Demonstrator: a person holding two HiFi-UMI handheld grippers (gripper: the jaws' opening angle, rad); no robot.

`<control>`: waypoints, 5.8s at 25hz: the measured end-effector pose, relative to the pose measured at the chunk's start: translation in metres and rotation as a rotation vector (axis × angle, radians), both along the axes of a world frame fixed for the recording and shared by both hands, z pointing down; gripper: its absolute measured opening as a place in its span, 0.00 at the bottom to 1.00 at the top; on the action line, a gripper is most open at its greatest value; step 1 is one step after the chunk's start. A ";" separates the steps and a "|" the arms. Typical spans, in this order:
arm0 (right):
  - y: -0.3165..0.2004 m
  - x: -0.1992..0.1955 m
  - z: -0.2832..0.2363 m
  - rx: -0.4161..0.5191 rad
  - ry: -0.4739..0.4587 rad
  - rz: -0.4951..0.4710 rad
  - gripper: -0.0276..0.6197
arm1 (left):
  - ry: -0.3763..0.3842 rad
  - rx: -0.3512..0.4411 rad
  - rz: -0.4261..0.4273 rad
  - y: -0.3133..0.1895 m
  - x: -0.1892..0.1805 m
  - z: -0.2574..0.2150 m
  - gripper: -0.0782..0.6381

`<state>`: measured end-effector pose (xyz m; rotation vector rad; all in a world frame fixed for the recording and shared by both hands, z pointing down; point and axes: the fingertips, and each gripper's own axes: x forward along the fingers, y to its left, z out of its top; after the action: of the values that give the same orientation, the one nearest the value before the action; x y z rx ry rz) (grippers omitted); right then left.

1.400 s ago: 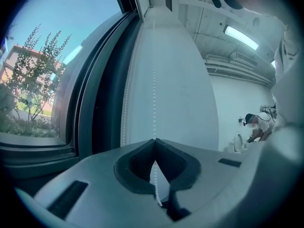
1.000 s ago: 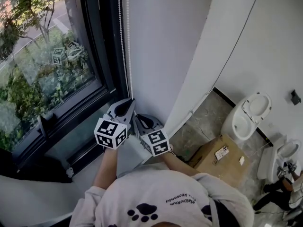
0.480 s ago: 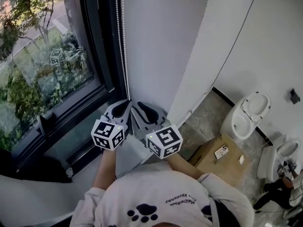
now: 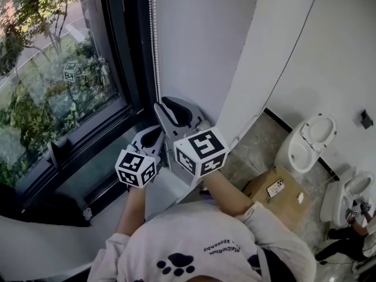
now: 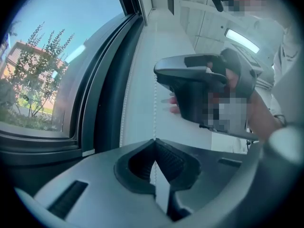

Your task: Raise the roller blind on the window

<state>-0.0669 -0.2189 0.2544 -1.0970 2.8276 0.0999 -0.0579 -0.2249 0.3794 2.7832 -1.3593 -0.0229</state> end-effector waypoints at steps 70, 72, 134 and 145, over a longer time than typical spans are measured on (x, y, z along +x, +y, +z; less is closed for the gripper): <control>-0.021 0.002 0.128 -0.088 0.137 0.093 0.06 | 0.014 0.058 0.023 0.014 -0.028 -0.072 0.27; -0.021 0.002 0.127 -0.088 0.138 0.093 0.06 | 0.003 0.074 0.035 0.010 -0.022 -0.084 0.26; -0.004 0.010 0.289 -0.339 0.370 0.037 0.06 | -0.044 -0.105 0.008 -0.016 -0.003 0.050 0.12; 0.010 0.012 0.159 -0.163 0.082 0.016 0.18 | -0.023 -0.093 -0.006 -0.016 -0.012 0.049 0.12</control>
<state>-0.0547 -0.2088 0.4135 -1.1723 2.9441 -0.0886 -0.0698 -0.2411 0.4287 2.7114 -1.3376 0.0703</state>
